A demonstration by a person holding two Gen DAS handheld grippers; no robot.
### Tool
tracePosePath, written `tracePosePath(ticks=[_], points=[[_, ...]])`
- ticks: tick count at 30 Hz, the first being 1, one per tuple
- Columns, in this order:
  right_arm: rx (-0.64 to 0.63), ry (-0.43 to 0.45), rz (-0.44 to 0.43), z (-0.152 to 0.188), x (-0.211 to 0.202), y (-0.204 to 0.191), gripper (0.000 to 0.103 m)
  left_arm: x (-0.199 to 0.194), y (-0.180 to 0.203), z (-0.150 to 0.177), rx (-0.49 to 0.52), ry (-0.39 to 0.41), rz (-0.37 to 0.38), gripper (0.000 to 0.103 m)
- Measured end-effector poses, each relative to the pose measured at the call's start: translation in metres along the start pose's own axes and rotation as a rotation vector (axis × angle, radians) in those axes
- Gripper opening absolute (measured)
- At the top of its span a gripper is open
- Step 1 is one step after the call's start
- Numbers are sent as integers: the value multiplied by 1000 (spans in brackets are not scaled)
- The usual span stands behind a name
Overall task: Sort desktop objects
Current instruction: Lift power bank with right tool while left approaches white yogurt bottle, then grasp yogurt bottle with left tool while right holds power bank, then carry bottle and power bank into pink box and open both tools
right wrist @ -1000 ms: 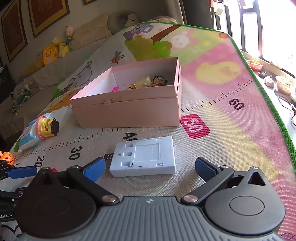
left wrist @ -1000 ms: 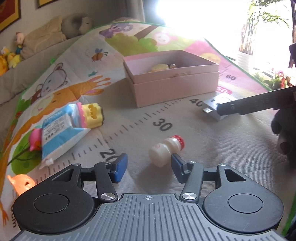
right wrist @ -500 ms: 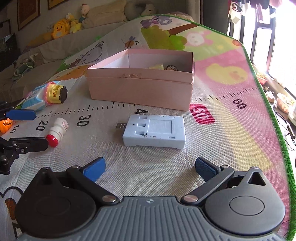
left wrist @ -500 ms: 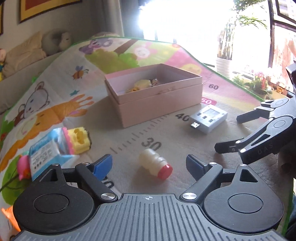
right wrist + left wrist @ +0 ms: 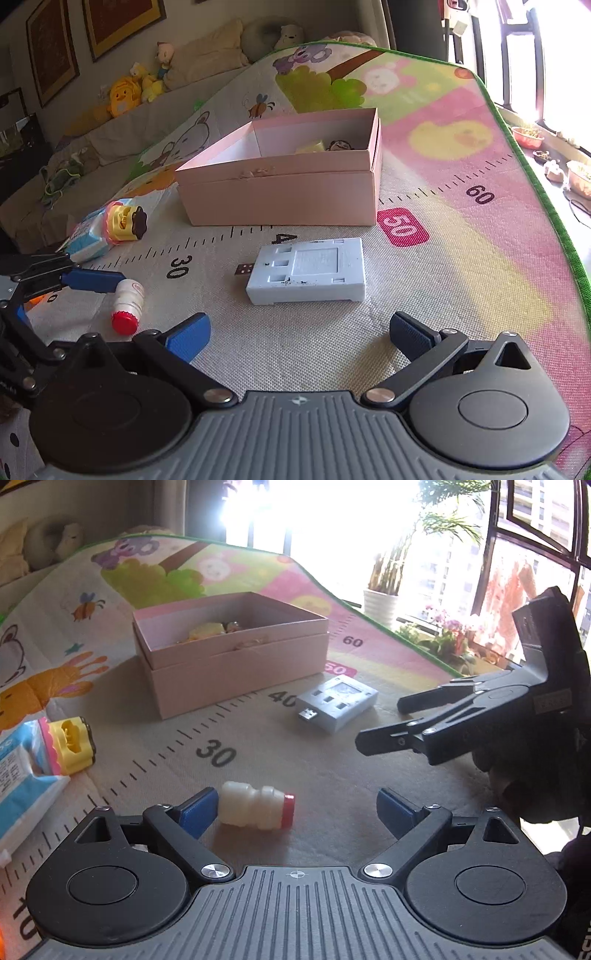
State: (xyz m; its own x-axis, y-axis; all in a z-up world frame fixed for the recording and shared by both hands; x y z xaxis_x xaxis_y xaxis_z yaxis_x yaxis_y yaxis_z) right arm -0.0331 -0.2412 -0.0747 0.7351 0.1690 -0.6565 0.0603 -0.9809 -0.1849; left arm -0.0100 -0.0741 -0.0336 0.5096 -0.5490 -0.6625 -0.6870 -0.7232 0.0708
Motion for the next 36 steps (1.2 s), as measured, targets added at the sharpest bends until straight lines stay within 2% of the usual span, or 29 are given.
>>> tracePosePath(ticks=[2,6,8,10,13,14,16,21,24,25,26,27,30,33,36], points=[[-2,1,4,0,0,-1,103,-4,4,4,-11,0,-27,96],[-10,3,18,0,1,-2,103,0,-3,3,-97,-25,-139,96],[-12,0,20,0,1,-2,103,4,-7,0,-121,-29,-174,90],[-14,-14,28,-1,0,-2,103,6,-9,-2,-118,-36,-208,76],[-58,-31,43,-7,-2,-8,103,8,-11,-3,-122,-42,-236,65],[-89,-40,66,-11,0,-10,103,8,-12,-3,-127,-42,-239,64],[-144,-54,123,-19,7,-13,103,8,-13,-2,-136,-41,-241,54],[-191,-113,159,-33,37,-14,103,5,-11,0,-138,-31,-239,50],[-199,-124,137,-33,42,-16,101,0,-13,3,-146,-28,-248,49],[-198,-130,111,-34,41,-17,92,-1,-13,4,-151,-28,-251,49],[-194,-132,101,-35,39,-18,79,-2,-15,5,-156,-31,-253,49],[-193,-134,97,-35,36,-19,79,-2,-16,5,-160,-35,-259,48],[-217,-111,92,-37,21,-23,79,-8,-14,3,-148,-33,-284,48],[-247,-69,67,-41,-9,-29,79,-22,-5,-8,-116,5,-281,48],[-278,41,58,-64,-53,-33,79,-42,1,-34,-39,57,-300,48]])
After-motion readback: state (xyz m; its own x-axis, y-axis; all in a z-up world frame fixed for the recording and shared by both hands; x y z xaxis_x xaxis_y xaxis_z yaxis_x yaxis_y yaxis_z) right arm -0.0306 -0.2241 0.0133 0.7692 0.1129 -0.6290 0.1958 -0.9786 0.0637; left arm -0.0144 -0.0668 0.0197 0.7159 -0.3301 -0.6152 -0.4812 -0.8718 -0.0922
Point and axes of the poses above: each gripper's, at about its wrist camera, not at the fingertips, and x roughly the way its jaws point, y to its right, z to its underside, the point moved 7 cm from there along x, roughly the way its jaws point, and after that the axes turned 3 degrees about -y, right-handed, at the moved point
